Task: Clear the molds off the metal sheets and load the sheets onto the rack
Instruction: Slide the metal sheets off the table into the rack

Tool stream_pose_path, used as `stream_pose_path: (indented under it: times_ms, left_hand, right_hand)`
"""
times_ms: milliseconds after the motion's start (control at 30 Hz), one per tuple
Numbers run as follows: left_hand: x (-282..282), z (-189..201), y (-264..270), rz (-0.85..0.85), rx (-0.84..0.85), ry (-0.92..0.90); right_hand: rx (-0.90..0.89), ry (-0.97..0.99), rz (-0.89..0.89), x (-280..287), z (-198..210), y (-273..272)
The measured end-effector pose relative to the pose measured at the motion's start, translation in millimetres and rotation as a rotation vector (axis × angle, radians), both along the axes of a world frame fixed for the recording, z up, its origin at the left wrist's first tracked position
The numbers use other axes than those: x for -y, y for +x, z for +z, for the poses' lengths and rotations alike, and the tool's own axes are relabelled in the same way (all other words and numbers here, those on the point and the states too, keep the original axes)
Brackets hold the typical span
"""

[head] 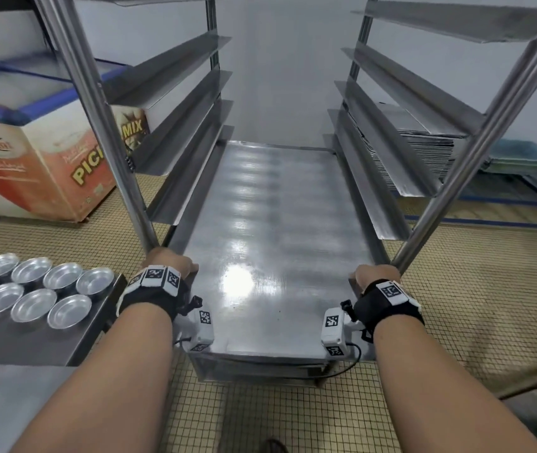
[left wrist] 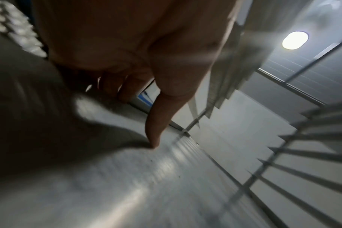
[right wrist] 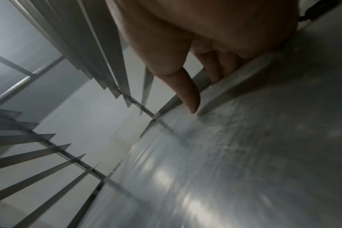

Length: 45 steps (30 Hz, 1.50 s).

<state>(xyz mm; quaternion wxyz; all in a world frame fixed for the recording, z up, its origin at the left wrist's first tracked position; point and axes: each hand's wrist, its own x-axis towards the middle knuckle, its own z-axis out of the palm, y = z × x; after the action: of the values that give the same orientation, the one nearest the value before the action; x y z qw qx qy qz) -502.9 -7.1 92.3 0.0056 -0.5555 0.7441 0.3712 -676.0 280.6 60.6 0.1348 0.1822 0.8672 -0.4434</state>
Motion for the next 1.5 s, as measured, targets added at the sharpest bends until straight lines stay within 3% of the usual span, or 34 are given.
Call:
stream_pose_path:
  times_ms: [167,400,500,600,767,1033,1500]
  left_hand:
    - [-23.9,1.0,23.1,-0.364,0.119,-0.177]
    - [-58.1,-10.8,68.4,-0.773,0.204,-0.286]
    - [-60.2,-25.9,83.9,-0.844,0.205,-0.348]
    - [-60.6,-36.8,84.9,-0.932,0.234,-0.527]
    - [-54.6,-44.9,73.0,-0.941,0.228,-0.576]
    - [-31.2,-47.2,31.4,-0.874,0.200,-0.504]
    - [1.6,-30.9,-59.1,-0.858,0.232,-0.483]
  right_hand:
    - [-0.018,0.011,0.075,-5.8,15.4,33.6]
    - [-0.123,0.132,0.602,-23.6,16.4,109.7]
    - [-0.196,0.309,0.879,-30.5,8.4,133.9]
    - [-0.343,0.479,0.983,-30.7,-2.7,138.4]
    - [-0.382,0.581,1.027,-26.0,-13.7,128.6]
    - [-0.418,0.707,1.064,-2.8,-18.3,91.4]
    - [-0.384,0.693,1.085,40.5,-8.2,-4.7]
